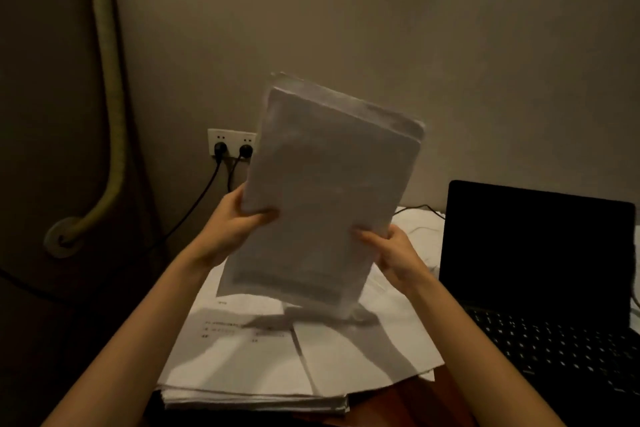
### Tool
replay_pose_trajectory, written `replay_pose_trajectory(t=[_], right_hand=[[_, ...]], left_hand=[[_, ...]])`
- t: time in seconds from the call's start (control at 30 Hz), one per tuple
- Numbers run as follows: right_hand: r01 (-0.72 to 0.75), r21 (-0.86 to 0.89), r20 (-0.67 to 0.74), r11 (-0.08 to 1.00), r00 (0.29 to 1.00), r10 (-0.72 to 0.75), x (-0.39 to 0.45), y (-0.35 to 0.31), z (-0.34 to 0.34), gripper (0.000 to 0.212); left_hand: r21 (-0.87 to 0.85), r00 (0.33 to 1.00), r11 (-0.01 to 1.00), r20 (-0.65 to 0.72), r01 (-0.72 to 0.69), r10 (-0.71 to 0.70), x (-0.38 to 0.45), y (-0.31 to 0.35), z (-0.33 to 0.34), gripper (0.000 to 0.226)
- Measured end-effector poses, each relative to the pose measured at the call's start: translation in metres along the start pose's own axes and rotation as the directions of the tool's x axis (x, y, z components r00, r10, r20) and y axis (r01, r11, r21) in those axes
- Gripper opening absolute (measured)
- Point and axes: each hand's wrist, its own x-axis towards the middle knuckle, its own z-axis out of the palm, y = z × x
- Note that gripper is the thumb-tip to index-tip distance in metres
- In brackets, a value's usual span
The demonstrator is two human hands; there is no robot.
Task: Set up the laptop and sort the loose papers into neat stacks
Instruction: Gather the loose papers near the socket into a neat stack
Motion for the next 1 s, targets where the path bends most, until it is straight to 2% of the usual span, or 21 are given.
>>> replay_pose_trajectory(t=[0.1, 0.23, 0.37, 0.47, 0.53, 0.63, 0.73, 0.83, 0.9, 0.93, 1.0], right_hand=[[0.184, -0.106, -0.036, 0.977, 0.981, -0.188, 0.003, -0.02, 0.011, 0.02], [0.294, -0.162, -0.016, 0.942, 0.954, -0.301, 0.002, -0.024, 0.029, 0.018], [0.248, -0.15, -0.015, 0.957, 0.967, -0.253, -0.006, 0.004, 0.029, 0.027], [0.176, -0.278, 0.05, 0.944, 0.984, -0.169, -0.014, 0.032, 0.028, 0.038], [0.136, -0.37, 0.0, 0.919, 0.989, -0.147, -0.015, 0.04, 0.03, 0.031], [0.165, -0.36, -0.032, 0.918, 0.981, -0.189, -0.013, 0.034, 0.04, 0.012], [0.154, -0.332, 0.0, 0.93, 0.987, -0.163, -0.013, 0.022, 0.05, 0.012], [0.139, -0.311, 0.006, 0.94, 0.989, -0.145, -0.014, 0.022, 0.056, 0.015], [0.106, -0.317, -0.025, 0.942, 0.992, -0.12, -0.018, 0.027, 0.061, 0.022], [0.081, -0.323, -0.036, 0.943, 0.995, -0.098, -0.02, 0.031, 0.064, 0.024], [0.025, -0.339, -0.029, 0.94, 0.999, -0.037, -0.025, 0.038, 0.071, 0.023]], left_hand=[[0.149, 0.987, 0.983, -0.106, -0.108, 0.124, 0.006, 0.007, 0.002, 0.033], [0.091, 0.964, 0.989, -0.231, -0.117, 0.135, 0.002, 0.0, 0.004, 0.037], [0.042, 0.95, 0.999, -0.311, 0.02, -0.006, -0.018, -0.032, -0.005, 0.038], [-0.016, 0.965, 0.997, -0.25, 0.081, -0.083, -0.04, -0.055, -0.013, 0.044], [0.012, 0.975, 0.995, -0.201, 0.094, -0.09, -0.047, -0.059, -0.014, 0.04], [0.068, 0.965, 0.994, -0.252, 0.089, -0.069, -0.044, -0.048, -0.015, 0.044], [0.085, 0.968, 0.991, -0.24, 0.101, -0.078, -0.042, -0.031, -0.023, 0.043], [0.026, 0.98, 0.985, -0.112, 0.169, -0.165, -0.055, -0.023, -0.04, 0.067], [-0.002, 0.968, 0.975, -0.111, 0.224, -0.223, -0.066, -0.026, -0.045, 0.081], [0.001, 0.961, 0.969, -0.128, 0.247, -0.245, -0.071, -0.029, -0.045, 0.075], [0.003, 0.94, 0.956, -0.187, 0.292, -0.287, -0.08, -0.036, -0.046, 0.04]])
